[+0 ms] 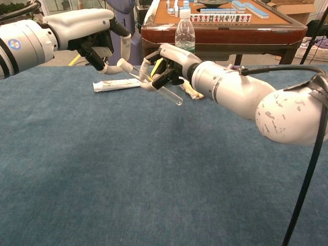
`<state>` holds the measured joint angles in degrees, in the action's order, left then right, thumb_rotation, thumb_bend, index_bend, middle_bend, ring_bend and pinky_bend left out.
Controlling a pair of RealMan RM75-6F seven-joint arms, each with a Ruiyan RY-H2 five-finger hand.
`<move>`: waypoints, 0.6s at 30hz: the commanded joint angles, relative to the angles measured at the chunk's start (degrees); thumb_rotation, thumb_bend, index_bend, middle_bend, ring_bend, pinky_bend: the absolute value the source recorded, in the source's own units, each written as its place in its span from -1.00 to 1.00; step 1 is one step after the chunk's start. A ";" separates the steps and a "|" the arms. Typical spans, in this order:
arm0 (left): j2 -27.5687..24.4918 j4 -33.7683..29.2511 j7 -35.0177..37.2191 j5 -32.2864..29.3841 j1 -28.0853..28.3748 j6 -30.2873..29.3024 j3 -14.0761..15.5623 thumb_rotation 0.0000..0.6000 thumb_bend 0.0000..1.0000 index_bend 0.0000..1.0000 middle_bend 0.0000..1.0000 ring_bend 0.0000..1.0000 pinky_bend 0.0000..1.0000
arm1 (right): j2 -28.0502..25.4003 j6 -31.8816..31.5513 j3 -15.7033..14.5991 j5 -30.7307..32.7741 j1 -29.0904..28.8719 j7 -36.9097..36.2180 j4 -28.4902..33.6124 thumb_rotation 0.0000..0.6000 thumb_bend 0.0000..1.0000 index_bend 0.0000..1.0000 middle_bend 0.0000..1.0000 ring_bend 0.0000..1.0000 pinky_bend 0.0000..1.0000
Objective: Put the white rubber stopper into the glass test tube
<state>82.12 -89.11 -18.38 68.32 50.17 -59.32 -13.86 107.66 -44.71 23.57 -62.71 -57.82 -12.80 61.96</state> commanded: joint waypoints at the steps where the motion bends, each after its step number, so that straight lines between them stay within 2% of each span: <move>1: 0.22 0.20 -0.06 -0.08 -0.06 -0.02 0.12 1.00 -0.41 0.15 1.00 1.00 1.00 | -0.26 0.09 0.19 0.43 0.10 0.27 0.50 1.00 0.01 0.89 1.00 1.00 1.00; 8: 0.83 0.14 -0.41 -0.10 -0.10 -0.36 0.08 1.00 -0.41 0.08 1.00 1.00 1.00 | -0.25 0.07 0.40 1.52 0.06 1.52 1.24 1.00 0.02 0.89 1.00 1.00 1.00; 13: 0.10 -0.92 1.64 -1.72 -0.45 0.61 -0.58 1.00 -0.41 -0.17 1.00 1.00 1.00 | -1.06 -0.08 0.24 2.12 0.47 2.73 2.07 1.00 0.03 0.89 1.00 1.00 1.00; 18: -0.80 -1.53 2.57 -2.59 -0.85 1.25 -0.60 1.00 -0.41 -0.17 1.00 1.00 1.00 | -3.10 0.11 -0.37 2.53 1.05 4.77 4.19 1.00 0.03 0.90 1.00 1.00 1.00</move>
<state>81.48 -90.49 -15.98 65.90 49.43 -58.20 -14.42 105.09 -44.66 23.42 -60.35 -56.97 -8.58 65.62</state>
